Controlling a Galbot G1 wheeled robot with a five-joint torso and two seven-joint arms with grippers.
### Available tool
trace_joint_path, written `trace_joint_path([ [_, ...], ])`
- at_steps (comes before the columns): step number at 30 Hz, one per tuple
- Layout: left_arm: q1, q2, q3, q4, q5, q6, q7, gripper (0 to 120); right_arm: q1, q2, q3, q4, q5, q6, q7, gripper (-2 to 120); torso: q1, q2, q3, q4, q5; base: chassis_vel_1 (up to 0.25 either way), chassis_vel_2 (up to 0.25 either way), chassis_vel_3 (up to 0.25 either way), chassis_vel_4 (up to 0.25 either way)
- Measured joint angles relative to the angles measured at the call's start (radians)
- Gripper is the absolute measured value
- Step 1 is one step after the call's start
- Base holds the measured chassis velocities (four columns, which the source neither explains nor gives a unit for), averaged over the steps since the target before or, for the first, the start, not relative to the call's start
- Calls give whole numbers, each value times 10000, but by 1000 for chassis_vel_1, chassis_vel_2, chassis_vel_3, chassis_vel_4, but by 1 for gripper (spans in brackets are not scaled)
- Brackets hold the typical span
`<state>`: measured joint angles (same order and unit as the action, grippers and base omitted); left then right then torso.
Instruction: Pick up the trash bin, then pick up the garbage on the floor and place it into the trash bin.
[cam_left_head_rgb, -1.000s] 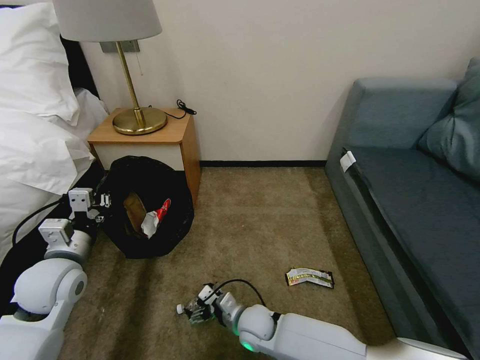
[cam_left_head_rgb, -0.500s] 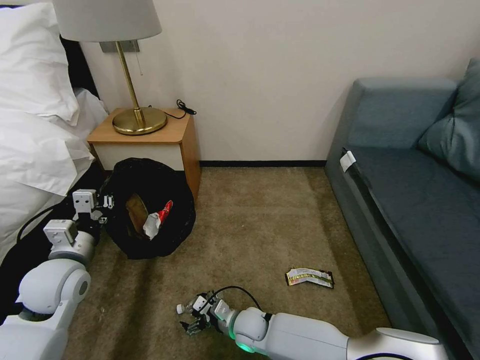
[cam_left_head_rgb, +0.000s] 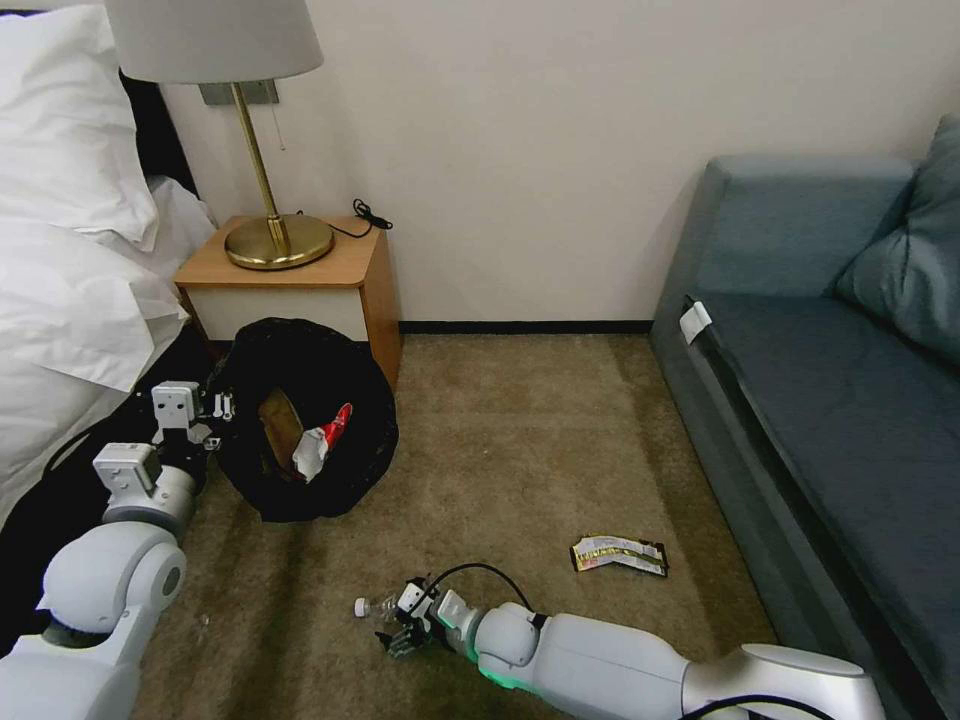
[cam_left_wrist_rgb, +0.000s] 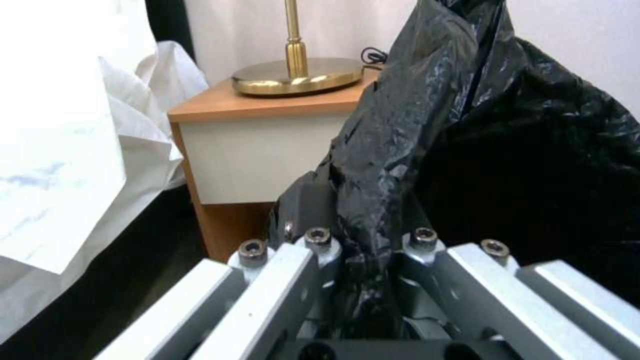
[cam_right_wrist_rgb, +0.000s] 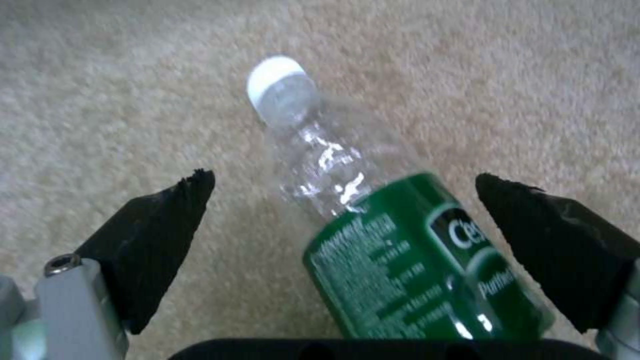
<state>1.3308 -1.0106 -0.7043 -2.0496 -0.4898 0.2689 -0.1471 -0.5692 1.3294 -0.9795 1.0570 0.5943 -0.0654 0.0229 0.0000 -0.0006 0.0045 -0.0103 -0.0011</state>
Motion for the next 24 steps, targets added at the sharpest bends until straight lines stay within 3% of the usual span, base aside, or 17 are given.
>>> trace_joint_path([
  [14,31,47,-12,-58,-55,-29,-4,4,2,101,277,-781,-4,221,-728,96,0,1,0,0,0,0,0,0,0],
  [24,53,-4,-11,-21,-45,-52,-10,4,-69,133,398,-1197,-38,739,-1217,58,0,0,0,0,0,0,0,0,0],
])
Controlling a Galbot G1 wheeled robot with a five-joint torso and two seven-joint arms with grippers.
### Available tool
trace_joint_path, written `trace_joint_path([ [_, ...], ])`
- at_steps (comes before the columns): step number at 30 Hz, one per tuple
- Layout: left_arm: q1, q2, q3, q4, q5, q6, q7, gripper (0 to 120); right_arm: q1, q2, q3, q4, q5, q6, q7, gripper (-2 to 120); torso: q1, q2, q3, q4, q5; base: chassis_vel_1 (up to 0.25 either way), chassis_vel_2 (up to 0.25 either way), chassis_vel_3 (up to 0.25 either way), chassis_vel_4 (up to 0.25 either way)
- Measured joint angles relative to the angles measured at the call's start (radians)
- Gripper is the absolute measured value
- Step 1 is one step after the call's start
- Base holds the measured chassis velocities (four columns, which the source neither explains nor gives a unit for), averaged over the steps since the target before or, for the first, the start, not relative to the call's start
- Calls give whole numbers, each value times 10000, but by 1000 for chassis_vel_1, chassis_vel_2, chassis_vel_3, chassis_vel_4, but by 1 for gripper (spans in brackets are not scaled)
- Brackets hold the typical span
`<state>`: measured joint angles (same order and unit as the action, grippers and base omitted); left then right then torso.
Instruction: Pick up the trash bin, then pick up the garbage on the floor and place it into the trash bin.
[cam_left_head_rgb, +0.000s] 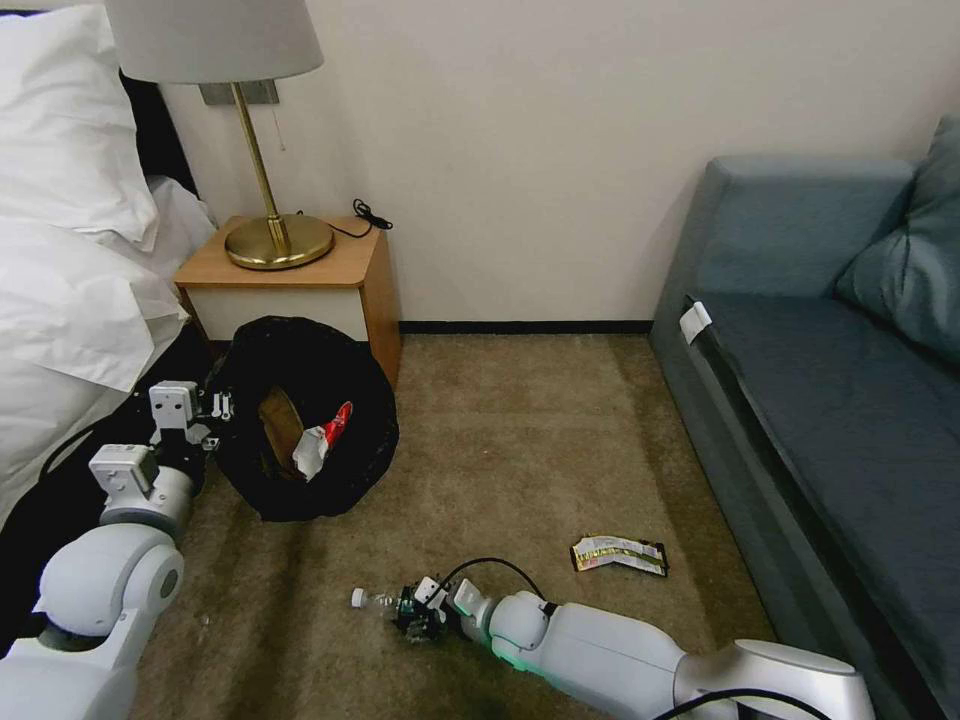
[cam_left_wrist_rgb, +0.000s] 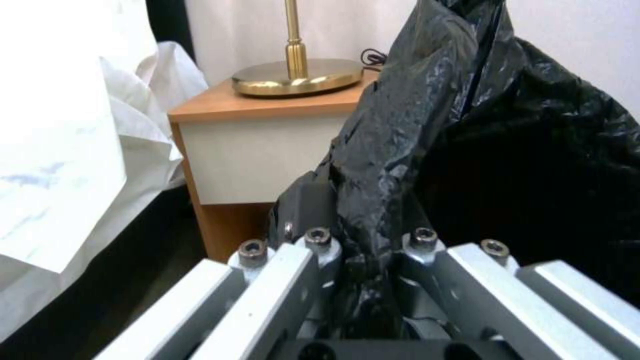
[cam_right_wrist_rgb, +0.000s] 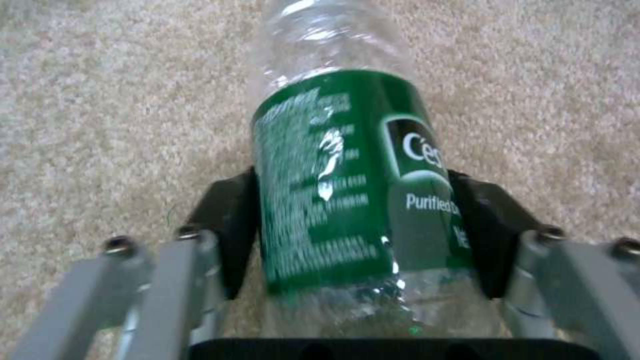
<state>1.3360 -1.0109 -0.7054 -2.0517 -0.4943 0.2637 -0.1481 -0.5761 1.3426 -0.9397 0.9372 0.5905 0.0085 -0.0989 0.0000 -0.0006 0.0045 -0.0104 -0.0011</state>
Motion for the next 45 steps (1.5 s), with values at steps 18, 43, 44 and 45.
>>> trace_joint_path([
  [18,-90,-70,200,120,46,20,-122,4,-260,-267,1285,586,-234,333,221,22,0,0,0,-1,1,0,0,0,0],
  [43,-439,494,125,555,-250,-15,-167,4,-551,-1020,5328,720,-616,183,666,22,0,0,0,0,3,0,0,0,0],
  [44,-439,494,125,555,-250,-15,-167,4,-551,-1020,5328,720,-616,183,666,22,0,0,0,0,3,0,0,0,0],
  [45,-447,520,125,572,-274,-16,-142,4,-531,-1046,5564,749,-641,192,672,22,1,0,0,0,2,0,0,0,0],
])
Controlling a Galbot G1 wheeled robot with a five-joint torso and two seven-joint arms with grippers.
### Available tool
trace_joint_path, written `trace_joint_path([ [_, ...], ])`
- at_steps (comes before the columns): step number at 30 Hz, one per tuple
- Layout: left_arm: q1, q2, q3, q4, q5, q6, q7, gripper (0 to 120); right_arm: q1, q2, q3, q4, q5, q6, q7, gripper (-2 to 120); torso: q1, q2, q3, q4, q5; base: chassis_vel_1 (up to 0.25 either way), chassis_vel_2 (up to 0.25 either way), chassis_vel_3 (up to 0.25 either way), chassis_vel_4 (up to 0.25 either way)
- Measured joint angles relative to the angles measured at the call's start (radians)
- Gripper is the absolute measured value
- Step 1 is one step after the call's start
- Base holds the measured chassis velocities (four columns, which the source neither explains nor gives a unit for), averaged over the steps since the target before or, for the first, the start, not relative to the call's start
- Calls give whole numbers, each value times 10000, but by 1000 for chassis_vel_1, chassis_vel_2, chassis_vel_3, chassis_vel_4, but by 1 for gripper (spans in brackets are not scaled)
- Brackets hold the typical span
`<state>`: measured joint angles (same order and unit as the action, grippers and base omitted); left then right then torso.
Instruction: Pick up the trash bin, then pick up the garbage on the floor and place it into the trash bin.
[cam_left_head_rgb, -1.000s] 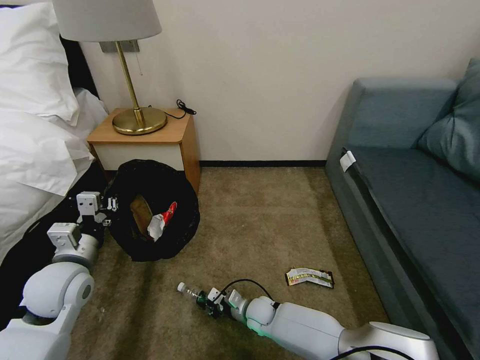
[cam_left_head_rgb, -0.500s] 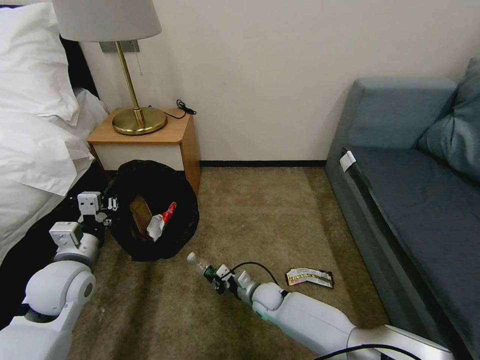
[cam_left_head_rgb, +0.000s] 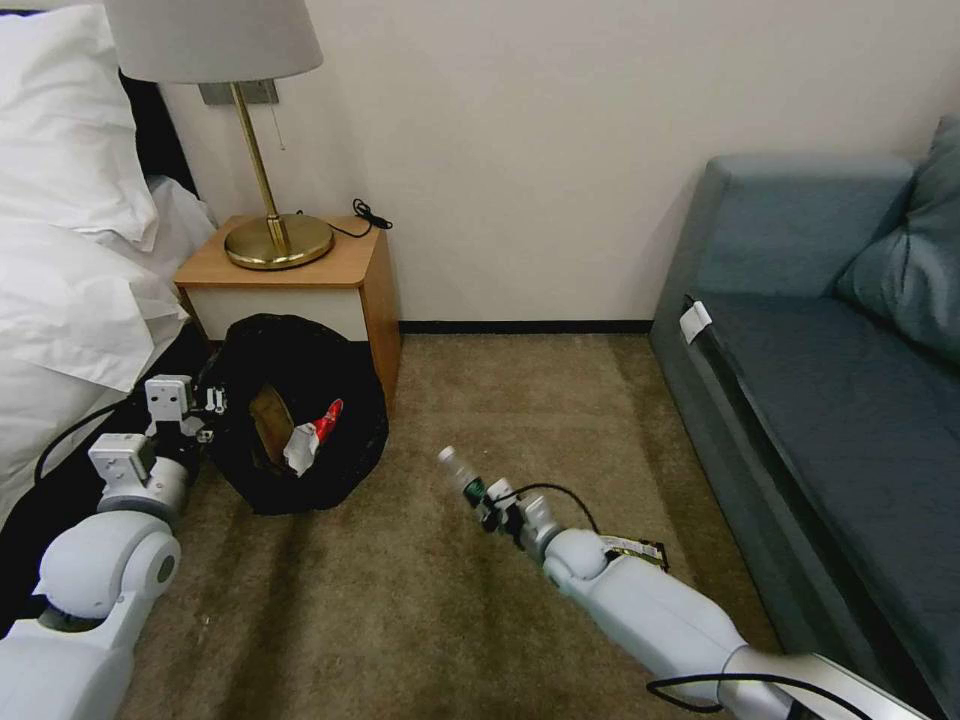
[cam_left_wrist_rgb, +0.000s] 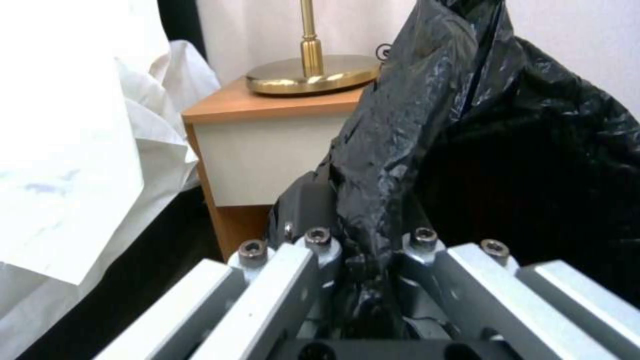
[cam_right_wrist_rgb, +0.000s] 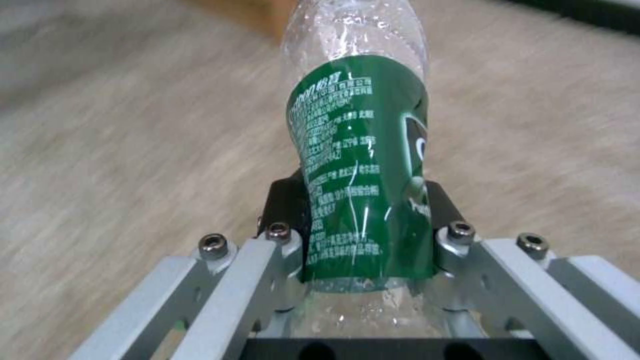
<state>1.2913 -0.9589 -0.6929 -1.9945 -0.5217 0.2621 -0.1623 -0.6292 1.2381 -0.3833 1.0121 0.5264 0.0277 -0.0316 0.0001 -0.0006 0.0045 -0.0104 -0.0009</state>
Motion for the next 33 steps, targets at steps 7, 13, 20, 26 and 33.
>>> trace_joint_path([
  [7,-130,75,94,116,-60,-18,28,4,363,-349,941,603,60,54,16,22,-1,1,-1,0,-2,0,0,0,0],
  [13,-211,13,224,164,-62,-19,31,4,575,-775,1347,1546,134,117,35,22,0,0,0,-2,0,0,0,0,0],
  [20,-267,-5,273,199,-54,-20,25,4,812,-1328,1436,3431,793,16,64,22,-1,0,-1,-1,-3,0,0,0,0],
  [26,-302,-167,370,196,-56,-30,5,4,1384,-811,843,4916,2077,-242,370,22,-1,0,-1,2,-3,0,0,0,0],
  [33,-383,-284,425,253,-67,-122,15,4,1939,100,298,5199,2822,-295,530,22,-1,0,0,3,-4,0,0,0,0],
])
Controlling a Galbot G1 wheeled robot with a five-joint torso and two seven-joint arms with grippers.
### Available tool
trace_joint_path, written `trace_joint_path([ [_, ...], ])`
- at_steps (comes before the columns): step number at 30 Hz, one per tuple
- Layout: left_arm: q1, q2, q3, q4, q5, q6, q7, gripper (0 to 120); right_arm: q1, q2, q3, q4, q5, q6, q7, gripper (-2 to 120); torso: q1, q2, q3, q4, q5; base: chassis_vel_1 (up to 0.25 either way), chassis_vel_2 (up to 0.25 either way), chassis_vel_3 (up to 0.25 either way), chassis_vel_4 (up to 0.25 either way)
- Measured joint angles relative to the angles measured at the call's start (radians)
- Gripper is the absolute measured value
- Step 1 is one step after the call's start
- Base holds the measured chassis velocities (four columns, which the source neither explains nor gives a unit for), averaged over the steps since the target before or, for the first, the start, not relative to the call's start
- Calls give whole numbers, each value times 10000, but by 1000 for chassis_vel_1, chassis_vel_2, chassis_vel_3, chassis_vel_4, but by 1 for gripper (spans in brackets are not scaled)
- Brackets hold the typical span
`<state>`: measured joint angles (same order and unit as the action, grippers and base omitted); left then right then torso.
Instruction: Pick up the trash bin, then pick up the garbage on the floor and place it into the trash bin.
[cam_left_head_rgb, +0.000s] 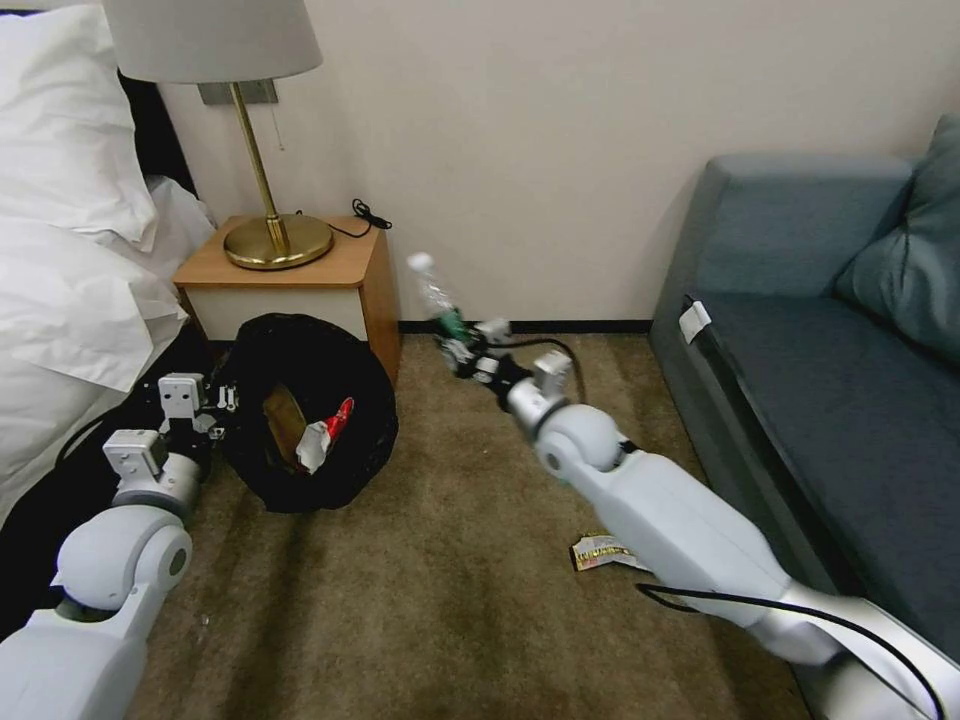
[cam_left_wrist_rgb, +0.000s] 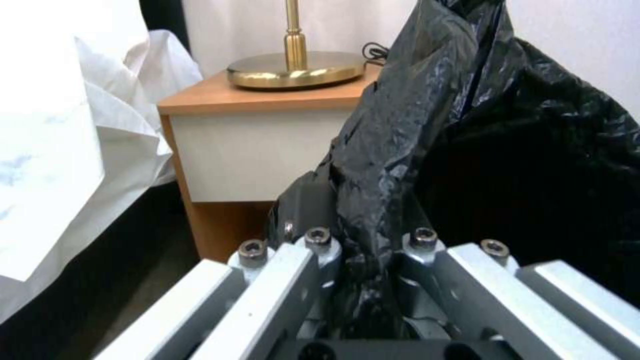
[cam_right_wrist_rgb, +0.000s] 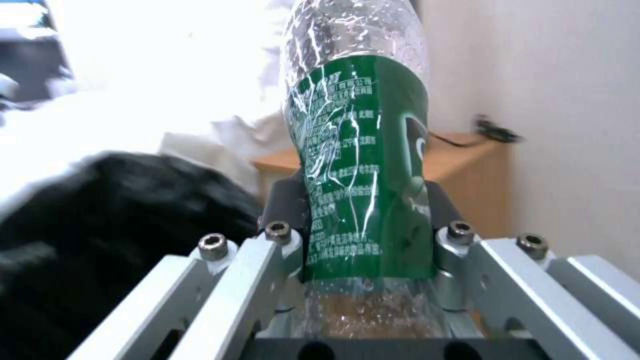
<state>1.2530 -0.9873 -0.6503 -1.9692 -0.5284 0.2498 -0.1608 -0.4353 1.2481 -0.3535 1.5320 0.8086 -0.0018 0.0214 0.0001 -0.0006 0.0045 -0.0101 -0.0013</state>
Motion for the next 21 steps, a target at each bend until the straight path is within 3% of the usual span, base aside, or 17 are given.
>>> trace_joint_path([
  [10,-144,-222,44,215,-2,-178,25,4,248,984,-948,238,552,-100,284,22,0,0,0,-3,0,0,0,0,0],
  [21,-180,-208,57,231,-24,-191,24,4,-76,1404,-1692,-133,527,80,369,22,0,0,0,-3,2,0,0,0,0],
])
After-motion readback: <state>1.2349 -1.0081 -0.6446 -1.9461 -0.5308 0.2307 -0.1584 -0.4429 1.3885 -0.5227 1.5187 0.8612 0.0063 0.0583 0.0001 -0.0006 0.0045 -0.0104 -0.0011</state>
